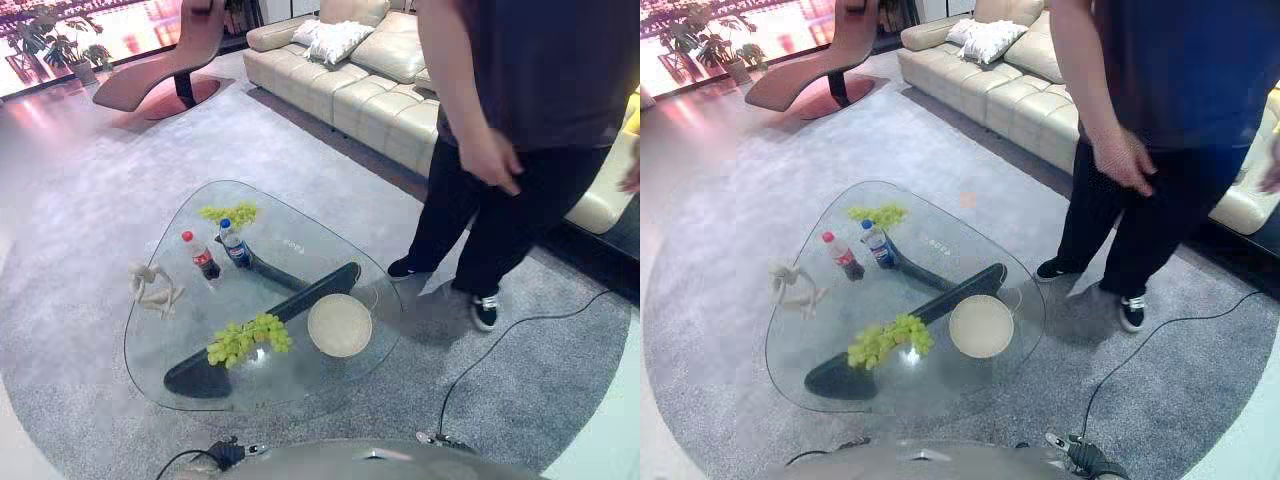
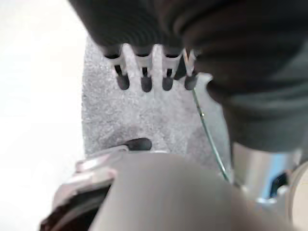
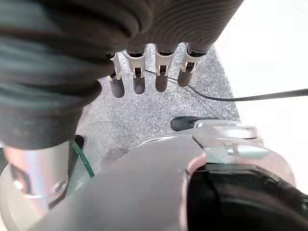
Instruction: Pick up fruits into the plate
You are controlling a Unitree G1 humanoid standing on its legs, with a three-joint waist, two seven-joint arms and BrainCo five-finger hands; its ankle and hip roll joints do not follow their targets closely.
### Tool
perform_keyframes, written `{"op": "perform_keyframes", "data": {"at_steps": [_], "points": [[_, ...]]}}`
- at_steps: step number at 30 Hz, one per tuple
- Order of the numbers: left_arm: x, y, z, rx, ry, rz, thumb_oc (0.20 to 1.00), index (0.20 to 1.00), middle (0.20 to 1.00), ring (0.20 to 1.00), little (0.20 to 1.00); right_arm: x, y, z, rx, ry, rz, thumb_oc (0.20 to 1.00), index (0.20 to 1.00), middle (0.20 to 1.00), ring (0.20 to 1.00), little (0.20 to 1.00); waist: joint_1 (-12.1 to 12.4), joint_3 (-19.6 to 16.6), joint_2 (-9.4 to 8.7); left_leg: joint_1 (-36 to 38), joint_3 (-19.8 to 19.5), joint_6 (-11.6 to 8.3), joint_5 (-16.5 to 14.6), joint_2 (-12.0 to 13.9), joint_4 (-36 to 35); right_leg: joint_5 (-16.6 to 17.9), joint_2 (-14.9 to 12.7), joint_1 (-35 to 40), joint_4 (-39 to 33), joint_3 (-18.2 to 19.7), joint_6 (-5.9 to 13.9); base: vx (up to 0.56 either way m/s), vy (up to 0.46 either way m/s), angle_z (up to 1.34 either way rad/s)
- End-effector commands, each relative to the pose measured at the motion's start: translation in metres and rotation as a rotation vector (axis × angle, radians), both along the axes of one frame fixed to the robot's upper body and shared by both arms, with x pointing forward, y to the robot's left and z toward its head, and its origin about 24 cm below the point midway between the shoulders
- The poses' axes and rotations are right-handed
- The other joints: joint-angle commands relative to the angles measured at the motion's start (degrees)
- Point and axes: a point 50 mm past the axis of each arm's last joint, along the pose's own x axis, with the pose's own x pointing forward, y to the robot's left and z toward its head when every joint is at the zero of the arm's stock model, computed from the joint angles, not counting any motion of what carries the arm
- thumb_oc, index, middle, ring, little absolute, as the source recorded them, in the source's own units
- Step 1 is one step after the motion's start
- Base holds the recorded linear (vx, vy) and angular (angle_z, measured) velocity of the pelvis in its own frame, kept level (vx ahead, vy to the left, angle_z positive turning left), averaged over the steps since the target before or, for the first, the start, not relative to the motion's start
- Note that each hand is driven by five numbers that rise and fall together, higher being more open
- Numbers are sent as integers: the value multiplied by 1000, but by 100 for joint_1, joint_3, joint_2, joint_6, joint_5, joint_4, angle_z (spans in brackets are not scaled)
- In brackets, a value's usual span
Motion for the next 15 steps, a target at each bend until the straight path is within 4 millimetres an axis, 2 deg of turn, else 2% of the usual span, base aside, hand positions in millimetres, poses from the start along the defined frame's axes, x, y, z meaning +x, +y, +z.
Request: {"op": "perform_keyframes", "data": {"at_steps": [1, 10, 15], "points": [[25, 3, 4, 70, -50, -73, 1000, 1000, 1000, 1000, 1000, 30, 16, 1, 24, -61, 67, 1000, 1000, 1000, 1000, 1000, 40, 208, -157, 129, -62, 276, -785, -229, 41, -253, -192, -38, 344, 198, 369, 9, -217, -60], [18, 8, 3, 95, -5, -49, 1000, 1000, 1000, 1000, 1000, 31, 16, 2, 23, -65, 69, 1000, 1000, 1000, 1000, 1000, 46, 246, -144, 121, -103, 283, -782, -242, 41, -270, -188, -55, 367, 199, 358, 0, 0, 0], [14, 11, 3, 140, 5, -112, 1000, 1000, 1000, 1000, 1000, 30, 14, 2, 20, -60, 72, 1000, 1000, 1000, 1000, 1000, 44, 258, -130, 129, -106, 286, -785, -242, 41, -279, -191, -57, 374, 201, 352, 0, 0, 0]]}}
